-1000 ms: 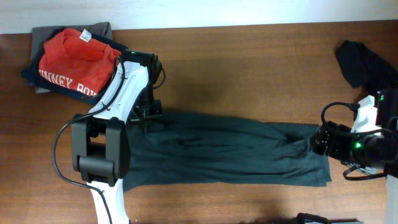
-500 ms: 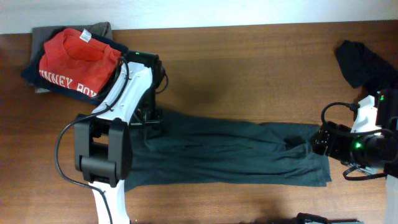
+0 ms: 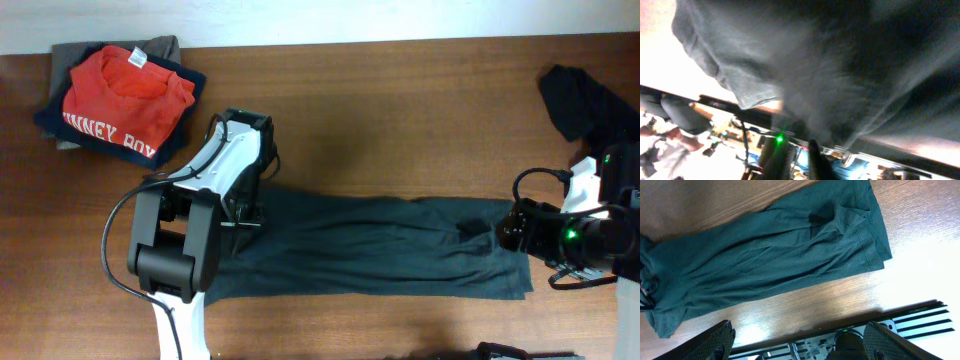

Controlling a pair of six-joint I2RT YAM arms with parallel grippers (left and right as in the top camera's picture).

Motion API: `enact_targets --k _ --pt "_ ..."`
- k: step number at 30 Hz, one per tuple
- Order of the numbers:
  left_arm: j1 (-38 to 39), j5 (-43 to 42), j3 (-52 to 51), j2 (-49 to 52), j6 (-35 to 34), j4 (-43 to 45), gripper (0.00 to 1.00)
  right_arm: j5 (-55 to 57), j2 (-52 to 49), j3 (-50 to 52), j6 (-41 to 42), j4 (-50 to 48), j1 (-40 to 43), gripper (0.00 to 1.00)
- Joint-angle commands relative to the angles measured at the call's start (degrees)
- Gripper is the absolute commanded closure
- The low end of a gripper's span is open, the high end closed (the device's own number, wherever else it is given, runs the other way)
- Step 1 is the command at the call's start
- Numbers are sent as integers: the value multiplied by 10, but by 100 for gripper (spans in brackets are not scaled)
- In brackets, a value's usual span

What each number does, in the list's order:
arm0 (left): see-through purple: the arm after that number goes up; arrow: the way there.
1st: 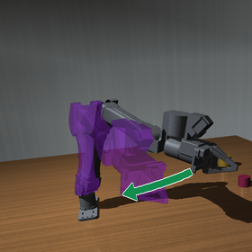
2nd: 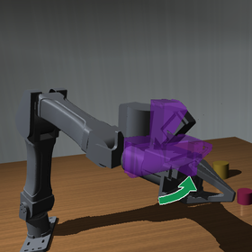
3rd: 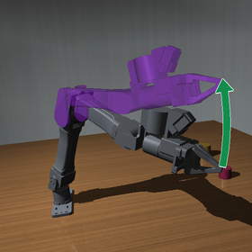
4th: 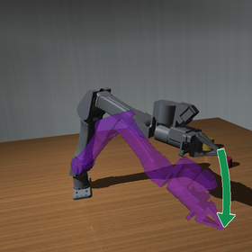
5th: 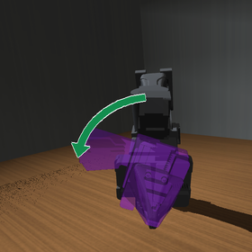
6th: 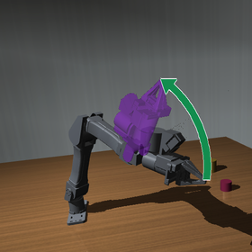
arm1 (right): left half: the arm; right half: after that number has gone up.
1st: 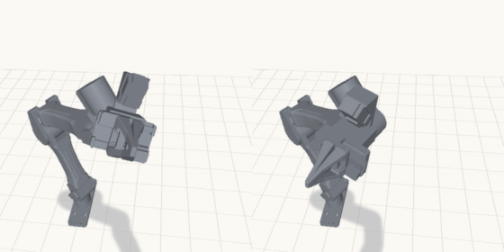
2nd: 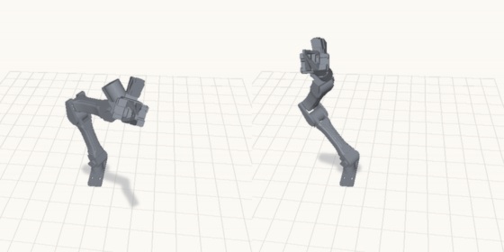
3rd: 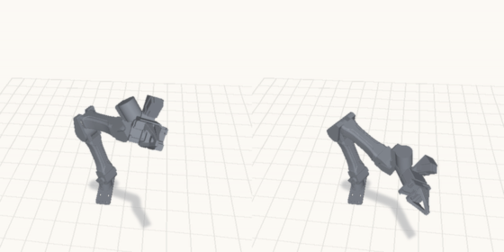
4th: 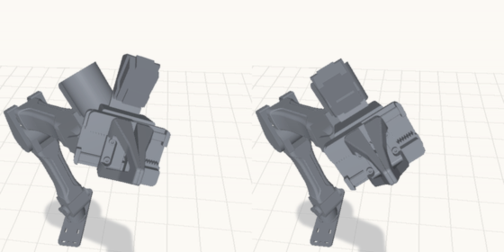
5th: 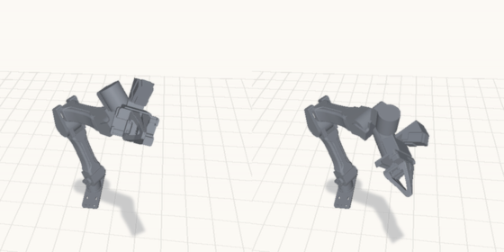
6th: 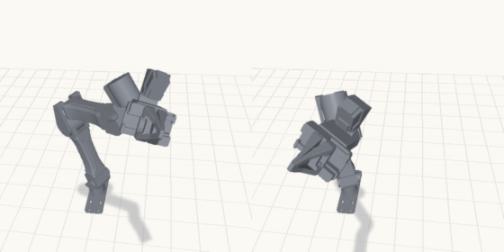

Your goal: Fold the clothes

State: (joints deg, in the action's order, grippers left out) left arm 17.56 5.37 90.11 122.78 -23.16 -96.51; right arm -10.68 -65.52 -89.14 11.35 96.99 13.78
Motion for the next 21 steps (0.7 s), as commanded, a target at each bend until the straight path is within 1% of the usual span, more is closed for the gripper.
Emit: enact_targets --k 1,2,3,7,10,11,13,16,18,21 --pt "-2 31 -6 -17 -16 -2 39 -7 5 4 -4 2 0 13" --pt "-2 31 -6 -17 -16 -2 3 -7 5 4 -4 1 0 13" --pt "-2 33 -6 -17 -16 0 1 -7 5 4 -4 0 0 13" --pt "-2 51 -6 -17 -16 10 1 -7 5 4 -4 -2 0 13" --pt "-2 52 -5 -17 -16 37 1 -7 5 4 -4 -5 0 13" --pt "-2 51 -5 -17 -16 52 3 -7 5 4 -4 -7 0 13" --pt "-2 41 -5 -17 -16 72 4 -7 5 4 -4 -10 0 13" --pt "-2 14 -5 -17 8 101 4 -7 5 4 -4 -10 0 13" --pt "-2 13 -5 -17 -1 119 5 -7 5 4 -4 -11 0 13" --pt "-2 13 -5 -17 -37 134 11 -7 5 4 -4 -12 0 13"
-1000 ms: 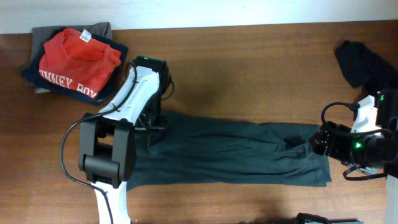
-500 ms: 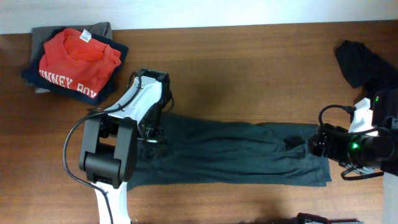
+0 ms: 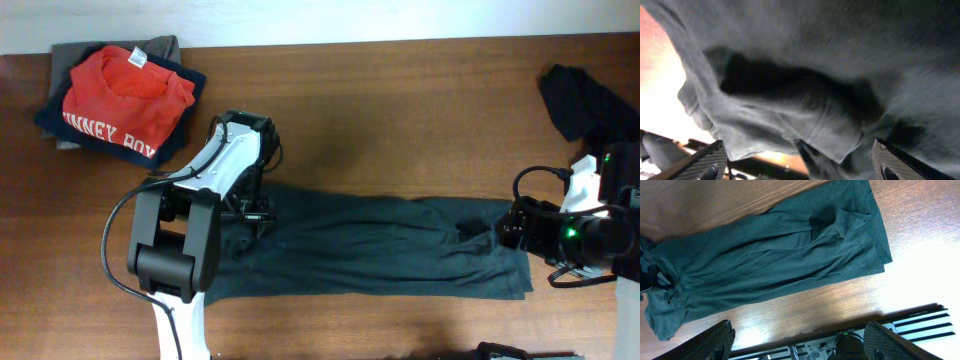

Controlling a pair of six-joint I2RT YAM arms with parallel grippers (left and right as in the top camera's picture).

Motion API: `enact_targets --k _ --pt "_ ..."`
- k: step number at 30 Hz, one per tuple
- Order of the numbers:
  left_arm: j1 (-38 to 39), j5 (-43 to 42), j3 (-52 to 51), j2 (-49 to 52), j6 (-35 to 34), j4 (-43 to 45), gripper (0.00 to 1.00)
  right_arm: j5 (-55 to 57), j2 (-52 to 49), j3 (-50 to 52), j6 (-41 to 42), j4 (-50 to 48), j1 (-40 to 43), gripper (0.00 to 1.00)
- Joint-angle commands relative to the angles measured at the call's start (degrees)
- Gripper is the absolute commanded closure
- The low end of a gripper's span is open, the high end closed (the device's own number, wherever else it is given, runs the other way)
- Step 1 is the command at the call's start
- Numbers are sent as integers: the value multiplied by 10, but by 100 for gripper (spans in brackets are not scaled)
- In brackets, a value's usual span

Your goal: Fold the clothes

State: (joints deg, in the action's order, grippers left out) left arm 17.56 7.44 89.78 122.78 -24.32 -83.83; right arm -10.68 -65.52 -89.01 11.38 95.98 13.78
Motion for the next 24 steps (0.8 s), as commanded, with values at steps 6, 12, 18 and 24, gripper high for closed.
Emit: enact_targets --k 6,12,18,24 --pt "-5 -7 -2 -17 -27 7 49 -7 5 3 -4 -2 0 13" --pt "-19 -7 -16 -17 -18 5 82 -7 5 3 -4 -2 0 13" --pt "-24 -5 -24 -19 -18 4 99 -7 5 3 -6 -2 0 13" --pt "-24 12 -24 -47 -36 -39 99 -7 5 3 -6 -1 0 13"
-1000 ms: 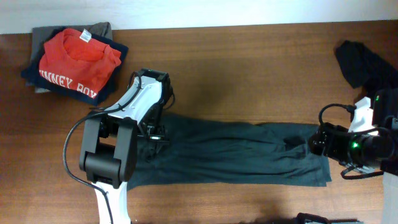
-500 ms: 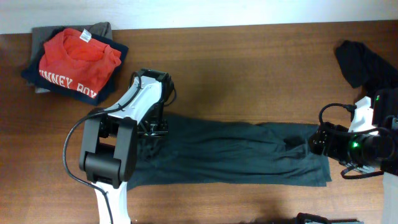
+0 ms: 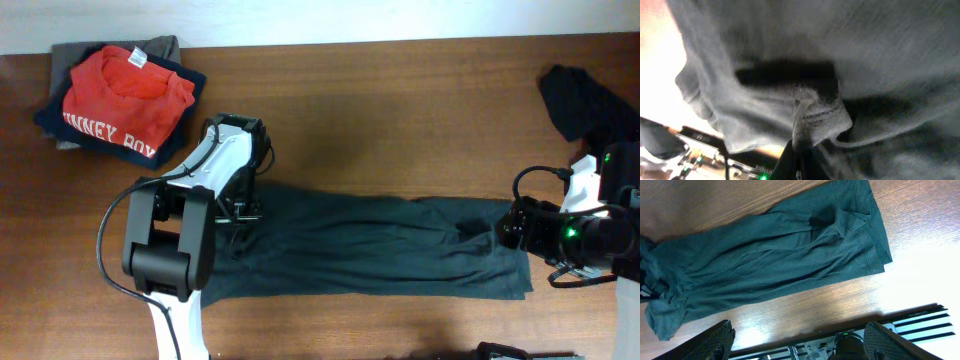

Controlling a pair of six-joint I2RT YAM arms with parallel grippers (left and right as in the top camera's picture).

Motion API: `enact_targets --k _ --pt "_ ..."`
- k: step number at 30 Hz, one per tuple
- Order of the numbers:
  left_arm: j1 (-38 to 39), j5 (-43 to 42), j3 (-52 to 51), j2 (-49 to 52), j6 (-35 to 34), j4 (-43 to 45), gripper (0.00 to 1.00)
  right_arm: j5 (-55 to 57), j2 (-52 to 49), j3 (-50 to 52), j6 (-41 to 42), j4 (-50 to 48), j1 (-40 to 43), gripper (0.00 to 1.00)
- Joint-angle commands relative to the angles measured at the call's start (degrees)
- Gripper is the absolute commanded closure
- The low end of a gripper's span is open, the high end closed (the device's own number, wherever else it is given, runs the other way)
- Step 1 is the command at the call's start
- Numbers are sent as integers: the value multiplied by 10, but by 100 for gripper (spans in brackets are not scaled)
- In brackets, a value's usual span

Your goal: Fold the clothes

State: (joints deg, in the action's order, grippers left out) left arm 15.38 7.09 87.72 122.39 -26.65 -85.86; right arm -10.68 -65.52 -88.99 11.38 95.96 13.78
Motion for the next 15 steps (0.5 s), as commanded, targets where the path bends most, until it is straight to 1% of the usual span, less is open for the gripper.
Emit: enact_targets --k 1,6,9,15 --pt "-3 22 -4 -50 -17 -31 99 -7 5 3 -6 0 0 13" --pt "-3 85 -4 -84 -48 -79 100 -7 5 3 -6 4 0 13" --pt "-6 91 -4 -90 -47 -90 97 -7 5 3 -6 4 0 13" --pt "-29 114 -28 -90 -46 -105 96 -7 5 3 -6 11 0 13"
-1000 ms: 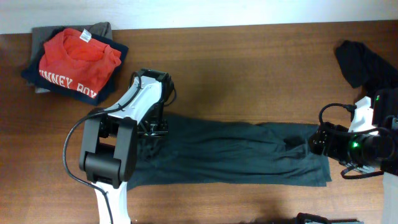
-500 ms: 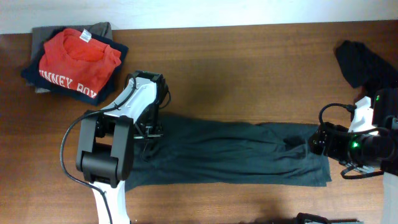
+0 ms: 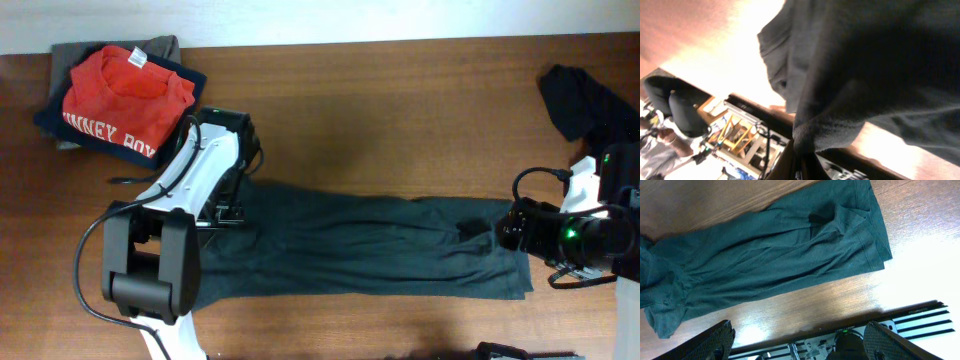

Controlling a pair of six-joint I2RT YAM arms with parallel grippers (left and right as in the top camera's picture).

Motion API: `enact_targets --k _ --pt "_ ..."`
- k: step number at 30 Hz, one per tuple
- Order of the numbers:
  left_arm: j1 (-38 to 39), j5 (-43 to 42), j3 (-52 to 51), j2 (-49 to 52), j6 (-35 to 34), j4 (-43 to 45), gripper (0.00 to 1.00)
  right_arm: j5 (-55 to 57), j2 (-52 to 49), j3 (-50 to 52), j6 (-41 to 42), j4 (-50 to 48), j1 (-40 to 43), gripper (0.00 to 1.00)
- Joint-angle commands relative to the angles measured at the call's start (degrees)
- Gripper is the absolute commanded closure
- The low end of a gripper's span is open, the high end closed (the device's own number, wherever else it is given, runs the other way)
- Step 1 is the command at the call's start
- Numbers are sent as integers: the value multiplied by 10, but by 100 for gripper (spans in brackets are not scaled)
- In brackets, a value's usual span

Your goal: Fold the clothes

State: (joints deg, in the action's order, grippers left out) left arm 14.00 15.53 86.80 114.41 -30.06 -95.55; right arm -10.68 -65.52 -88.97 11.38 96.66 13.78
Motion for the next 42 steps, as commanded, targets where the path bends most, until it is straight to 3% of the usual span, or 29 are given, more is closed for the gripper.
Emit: enact_targets --k 1,5,9,11,12,13,15,18,26,32,38,39,41,42 --pt "-19 35 -24 -10 -12 -8 94 -7 5 3 -6 5 0 13" --pt "-31 38 -40 -10 -12 -3 83 -7 5 3 -6 4 0 13" --pt "-34 38 -44 -10 -12 -5 80 -7 5 8 -6 0 0 13" --pt "-34 40 -44 -10 -12 -3 58 -7 5 16 -6 -1 0 13" --pt "-34 43 -44 -10 -12 0 42 -7 5 23 -6 -3 0 13" --pt "-34 49 -44 -10 -12 3 36 -7 5 31 -6 -5 0 13" --pt "-33 44 -44 -10 -12 11 36 -8 5 52 -6 -17 0 13" --pt "-32 -3 -44 -10 -11 31 49 -15 5 102 -4 -46 0 13" --pt "-1 -62 -44 -26 16 60 49 -44 2 178 -4 -96 0 13" --pt "18 -93 -44 -128 16 98 48 -67 -8 178 -4 -108 0 12" --pt "24 -124 -50 -297 14 111 41 -67 -15 178 -3 -132 0 7" --pt "27 -128 -55 -319 14 113 37 -67 -15 178 -3 -136 1 6" --pt "32 -140 -73 -355 14 118 17 -68 -16 178 2 -143 0 6" --pt "33 -151 -85 -369 14 120 13 -67 -16 178 12 -145 1 6"
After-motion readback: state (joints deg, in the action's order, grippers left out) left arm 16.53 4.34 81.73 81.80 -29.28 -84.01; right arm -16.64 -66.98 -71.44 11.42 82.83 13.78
